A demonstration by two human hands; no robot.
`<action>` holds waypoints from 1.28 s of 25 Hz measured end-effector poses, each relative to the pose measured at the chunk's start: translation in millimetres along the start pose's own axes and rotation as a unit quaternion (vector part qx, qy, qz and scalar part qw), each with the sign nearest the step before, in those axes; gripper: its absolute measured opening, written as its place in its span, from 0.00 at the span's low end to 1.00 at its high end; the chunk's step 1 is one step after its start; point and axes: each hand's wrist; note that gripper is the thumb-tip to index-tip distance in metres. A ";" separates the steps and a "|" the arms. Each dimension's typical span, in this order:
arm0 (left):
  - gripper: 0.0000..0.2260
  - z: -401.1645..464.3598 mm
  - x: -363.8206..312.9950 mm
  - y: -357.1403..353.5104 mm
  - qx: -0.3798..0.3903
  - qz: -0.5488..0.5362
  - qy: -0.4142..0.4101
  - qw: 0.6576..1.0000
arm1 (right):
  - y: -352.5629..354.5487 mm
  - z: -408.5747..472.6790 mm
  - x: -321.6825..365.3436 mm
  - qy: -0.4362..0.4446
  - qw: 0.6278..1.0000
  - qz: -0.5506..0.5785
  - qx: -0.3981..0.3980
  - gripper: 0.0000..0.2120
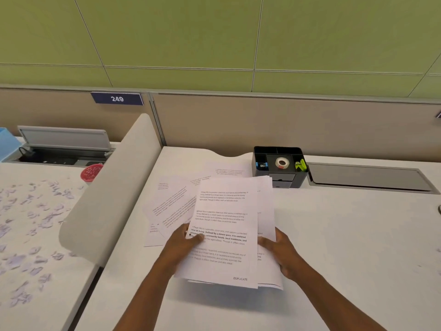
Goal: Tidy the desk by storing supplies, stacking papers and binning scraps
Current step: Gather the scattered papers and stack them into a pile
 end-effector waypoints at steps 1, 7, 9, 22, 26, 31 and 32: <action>0.18 1.3 -1.1 -0.1 0.004 -0.024 0.006 1.000 | -2.2 -1.5 2.0 0.000 1.000 0.000 0.007 0.18; 0.18 7.3 -5.3 3.3 0.147 -0.200 0.058 0.967 | -19.3 -3.4 14.2 -0.016 0.998 0.037 0.041 0.22; 0.22 8.0 -3.3 -8.4 0.124 -0.197 0.022 0.972 | -19.6 -1.5 15.7 -0.059 0.995 0.070 0.025 0.24; 0.26 25.7 16.7 -37.6 -0.253 0.258 0.129 0.924 | 37.3 -5.4 -19.0 -0.086 0.993 -0.076 0.025 0.21; 0.34 33.8 15.1 -35.5 -0.292 0.213 0.189 0.913 | 42.7 -6.6 -29.8 -0.105 0.989 -0.100 0.000 0.17; 0.28 52.7 2.7 -23.1 -0.301 -0.046 0.232 0.924 | 37.7 -2.8 -32.0 -0.110 0.988 -0.110 -0.008 0.16; 0.26 56.2 4.1 -19.8 -0.287 -0.104 0.228 0.925 | 37.3 -2.4 -32.1 -0.111 0.988 -0.112 -0.009 0.16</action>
Point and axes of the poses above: each hand's wrist, its own z-axis towards the middle knuckle, its own y-axis out of the back of the hand, x = y × z, and after that the axes turned 6 degrees about y, right-handed
